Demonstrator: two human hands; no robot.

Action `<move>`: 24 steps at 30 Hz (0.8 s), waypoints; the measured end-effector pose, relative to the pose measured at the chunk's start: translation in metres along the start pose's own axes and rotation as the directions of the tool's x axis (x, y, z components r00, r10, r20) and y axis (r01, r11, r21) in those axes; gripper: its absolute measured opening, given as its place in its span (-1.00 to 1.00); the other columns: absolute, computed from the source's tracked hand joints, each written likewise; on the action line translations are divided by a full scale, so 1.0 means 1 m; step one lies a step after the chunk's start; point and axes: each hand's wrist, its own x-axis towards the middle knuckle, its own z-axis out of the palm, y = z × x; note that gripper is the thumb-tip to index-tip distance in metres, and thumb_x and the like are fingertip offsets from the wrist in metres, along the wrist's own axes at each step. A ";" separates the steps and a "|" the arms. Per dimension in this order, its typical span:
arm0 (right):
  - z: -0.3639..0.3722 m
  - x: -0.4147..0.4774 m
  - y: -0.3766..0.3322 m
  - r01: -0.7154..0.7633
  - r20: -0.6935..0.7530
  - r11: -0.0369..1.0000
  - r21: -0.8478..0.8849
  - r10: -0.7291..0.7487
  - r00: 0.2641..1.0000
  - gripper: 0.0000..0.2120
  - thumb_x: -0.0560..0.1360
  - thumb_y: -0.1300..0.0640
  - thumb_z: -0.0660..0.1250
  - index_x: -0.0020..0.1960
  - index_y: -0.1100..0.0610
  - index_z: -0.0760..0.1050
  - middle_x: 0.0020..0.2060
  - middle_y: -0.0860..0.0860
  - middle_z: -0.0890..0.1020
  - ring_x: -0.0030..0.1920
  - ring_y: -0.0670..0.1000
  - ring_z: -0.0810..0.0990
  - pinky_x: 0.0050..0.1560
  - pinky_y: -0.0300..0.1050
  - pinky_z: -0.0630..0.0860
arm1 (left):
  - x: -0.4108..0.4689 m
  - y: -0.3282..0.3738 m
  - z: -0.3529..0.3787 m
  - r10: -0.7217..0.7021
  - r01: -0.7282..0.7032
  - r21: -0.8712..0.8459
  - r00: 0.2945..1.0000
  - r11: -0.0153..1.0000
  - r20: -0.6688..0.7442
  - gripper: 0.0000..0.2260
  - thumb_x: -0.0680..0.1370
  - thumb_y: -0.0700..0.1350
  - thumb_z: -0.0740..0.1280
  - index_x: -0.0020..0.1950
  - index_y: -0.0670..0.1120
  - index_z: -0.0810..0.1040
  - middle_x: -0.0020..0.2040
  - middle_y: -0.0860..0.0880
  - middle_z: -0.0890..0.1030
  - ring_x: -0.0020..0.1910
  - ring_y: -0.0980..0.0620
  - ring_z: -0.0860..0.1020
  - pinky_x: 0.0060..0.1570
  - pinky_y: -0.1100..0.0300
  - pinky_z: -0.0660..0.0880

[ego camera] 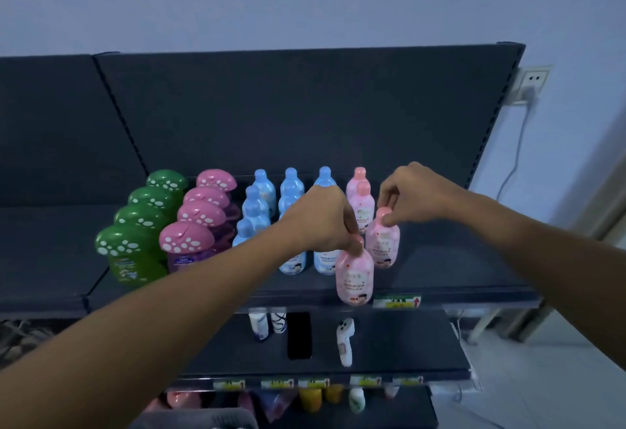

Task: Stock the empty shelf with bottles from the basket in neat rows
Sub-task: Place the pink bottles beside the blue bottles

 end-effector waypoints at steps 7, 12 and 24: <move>0.007 0.034 0.025 0.058 0.020 0.996 0.063 -0.059 0.998 -0.87 0.25 -0.01 0.54 -0.33 -0.11 0.59 -0.37 -0.22 0.66 -0.29 -0.20 0.64 -0.20 -0.14 0.64 | 0.035 0.008 0.015 -0.089 0.090 0.014 0.995 0.996 -0.043 -0.80 0.31 0.08 0.62 -0.14 0.06 0.76 -0.23 0.15 0.70 -0.18 0.18 0.65 -0.08 0.08 0.65; 0.020 0.052 0.038 0.096 0.044 0.990 0.103 -0.101 0.994 -0.89 0.26 0.01 0.54 -0.33 -0.11 0.61 -0.36 -0.24 0.66 -0.27 -0.20 0.63 -0.18 -0.12 0.65 | 0.049 0.010 0.023 -0.139 0.140 0.008 0.987 0.990 -0.077 -0.76 0.32 0.08 0.61 -0.07 0.04 0.75 -0.18 0.12 0.70 -0.13 0.15 0.65 -0.06 0.09 0.64; 0.035 0.072 0.054 0.114 0.035 0.973 0.203 -0.124 0.992 -0.89 0.29 0.02 0.55 -0.33 -0.06 0.63 -0.30 -0.33 0.61 -0.21 -0.18 0.59 -0.18 -0.12 0.61 | 0.069 0.021 0.038 -0.204 0.205 0.002 0.974 0.979 -0.102 -0.83 0.32 0.03 0.57 -0.11 0.08 0.73 -0.16 0.04 0.69 -0.13 0.04 0.66 -0.07 0.05 0.64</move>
